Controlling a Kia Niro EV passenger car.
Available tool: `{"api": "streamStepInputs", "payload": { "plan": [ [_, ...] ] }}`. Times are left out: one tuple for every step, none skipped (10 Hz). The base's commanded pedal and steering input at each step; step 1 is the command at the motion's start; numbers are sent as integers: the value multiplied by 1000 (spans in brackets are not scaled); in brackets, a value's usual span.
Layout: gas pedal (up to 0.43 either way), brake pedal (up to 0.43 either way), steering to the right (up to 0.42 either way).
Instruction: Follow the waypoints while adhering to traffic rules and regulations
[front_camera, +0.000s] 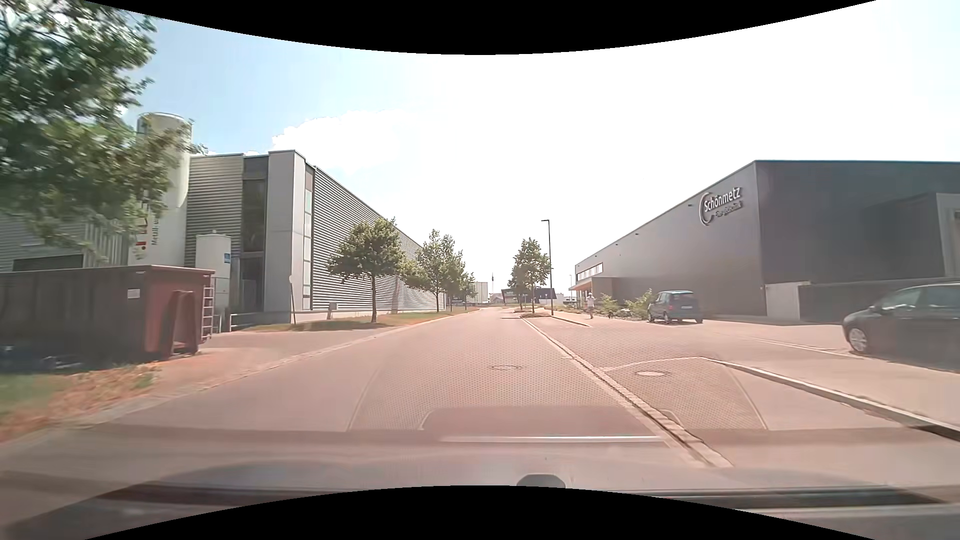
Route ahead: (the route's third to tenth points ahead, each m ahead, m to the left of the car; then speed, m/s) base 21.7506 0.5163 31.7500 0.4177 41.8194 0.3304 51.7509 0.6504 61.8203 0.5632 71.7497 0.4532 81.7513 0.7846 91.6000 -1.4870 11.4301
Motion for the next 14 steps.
{"api": "streamStepInputs", "payload": {
  "plan": [
    [130, 0, -1],
    [130, 0, -1],
    [130, 0, 1],
    [118, 0, 6],
    [118, 0, 6],
    [118, 0, 6],
    [118, 0, 6],
    [118, 0, 4],
    [118, 0, -2],
    [118, 0, -3],
    [130, 0, -1],
    [138, 0, 0],
    [138, 0, 0],
    [138, 0, 0]
  ]
}}
